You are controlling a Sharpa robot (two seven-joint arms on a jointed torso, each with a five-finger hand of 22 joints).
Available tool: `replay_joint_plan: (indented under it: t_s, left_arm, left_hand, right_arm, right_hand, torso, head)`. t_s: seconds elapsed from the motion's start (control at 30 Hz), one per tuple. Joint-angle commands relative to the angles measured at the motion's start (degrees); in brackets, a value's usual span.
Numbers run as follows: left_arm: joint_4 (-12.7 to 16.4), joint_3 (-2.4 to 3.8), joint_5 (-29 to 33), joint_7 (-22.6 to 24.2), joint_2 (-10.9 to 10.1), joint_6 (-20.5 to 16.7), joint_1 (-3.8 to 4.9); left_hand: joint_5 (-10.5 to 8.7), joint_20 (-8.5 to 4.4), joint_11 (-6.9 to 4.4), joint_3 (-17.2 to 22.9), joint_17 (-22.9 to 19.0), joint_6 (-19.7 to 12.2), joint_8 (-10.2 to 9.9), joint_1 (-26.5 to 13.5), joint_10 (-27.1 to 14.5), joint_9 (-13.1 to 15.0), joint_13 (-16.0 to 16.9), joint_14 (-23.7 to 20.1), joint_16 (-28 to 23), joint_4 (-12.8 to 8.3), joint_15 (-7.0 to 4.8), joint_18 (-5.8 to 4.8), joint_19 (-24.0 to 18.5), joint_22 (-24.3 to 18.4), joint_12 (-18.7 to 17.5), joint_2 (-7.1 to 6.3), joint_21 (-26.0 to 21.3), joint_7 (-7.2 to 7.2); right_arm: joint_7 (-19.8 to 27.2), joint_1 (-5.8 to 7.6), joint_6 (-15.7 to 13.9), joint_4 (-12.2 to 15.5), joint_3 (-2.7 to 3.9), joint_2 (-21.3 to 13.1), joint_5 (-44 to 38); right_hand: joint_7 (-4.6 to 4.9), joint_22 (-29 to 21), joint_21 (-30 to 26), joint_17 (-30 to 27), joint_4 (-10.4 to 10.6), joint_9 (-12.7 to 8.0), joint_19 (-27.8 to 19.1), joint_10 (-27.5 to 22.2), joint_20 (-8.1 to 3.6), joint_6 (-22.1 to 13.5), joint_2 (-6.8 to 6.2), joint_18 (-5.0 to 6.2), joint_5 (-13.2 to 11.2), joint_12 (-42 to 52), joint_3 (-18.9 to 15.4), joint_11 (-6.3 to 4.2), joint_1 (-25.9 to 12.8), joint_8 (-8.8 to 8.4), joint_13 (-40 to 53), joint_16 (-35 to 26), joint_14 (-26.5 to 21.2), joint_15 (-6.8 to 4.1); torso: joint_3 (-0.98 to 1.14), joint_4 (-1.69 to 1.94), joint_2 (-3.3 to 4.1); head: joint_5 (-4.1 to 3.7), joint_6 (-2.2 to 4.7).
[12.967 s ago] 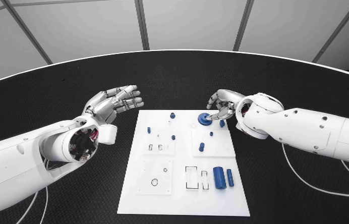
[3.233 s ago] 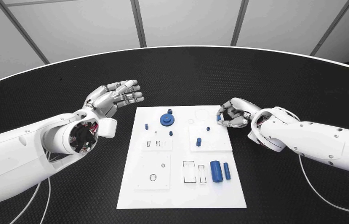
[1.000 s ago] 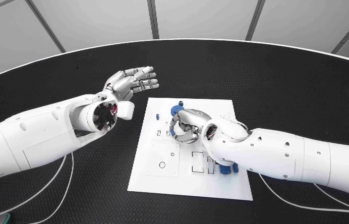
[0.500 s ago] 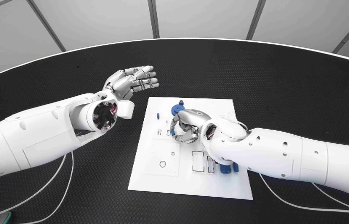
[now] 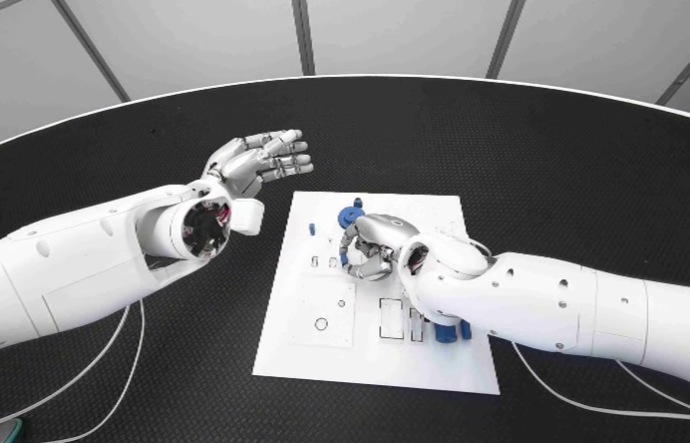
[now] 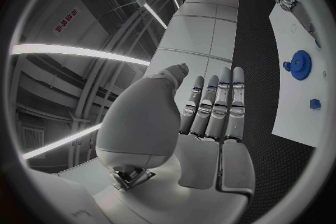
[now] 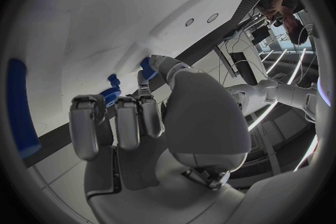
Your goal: Assemble the parts on the task board
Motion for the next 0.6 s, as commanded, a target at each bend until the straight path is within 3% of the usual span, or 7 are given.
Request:
replay_joint_plan:
  t_s: [0.03,0.6]
  left_arm:
    - [0.02,0.0,0.0,0.01,-0.02,0.01,0.0]
    - [0.12,0.0,0.0,0.01,-0.11,-0.03,0.0]
  left_hand:
    - [-0.14,-0.03,-0.01,0.28,0.05,0.44,-0.18,0.04,0.46,-0.09,-0.01,-0.52,-0.38,0.14,-0.06,1.06,-0.35,0.1,-0.26,-0.23,0.2,2.61]
    - [-0.14,-0.03,-0.01,0.28,0.05,0.44,-0.18,0.04,0.46,-0.09,-0.01,-0.52,-0.38,0.14,-0.06,1.06,-0.35,0.1,-0.26,-0.23,0.2,2.61]
  right_arm:
    - [-0.14,0.0,0.01,-0.04,0.0,0.08,0.0]
    - [-0.47,0.0,1.47,-0.34,0.0,0.31,0.0]
  right_hand:
    - [0.03,15.09,0.36,13.94,0.08,0.25,5.86,2.49,0.18,-0.25,0.16,-0.87,-0.31,-0.24,-0.33,0.04,-0.28,3.11,11.08,0.03,5.8,0.21]
    - [0.1,15.09,0.36,13.78,0.21,0.26,5.86,2.32,0.21,-0.5,-0.16,-0.87,-0.41,-0.44,-0.46,0.1,-0.78,3.04,10.91,-0.04,5.76,0.25]
  torso:
    - [0.01,-0.01,-0.02]
    - [0.03,-0.04,-0.02]
  head:
    - [-0.06,0.0]
    - [-0.11,-0.08]
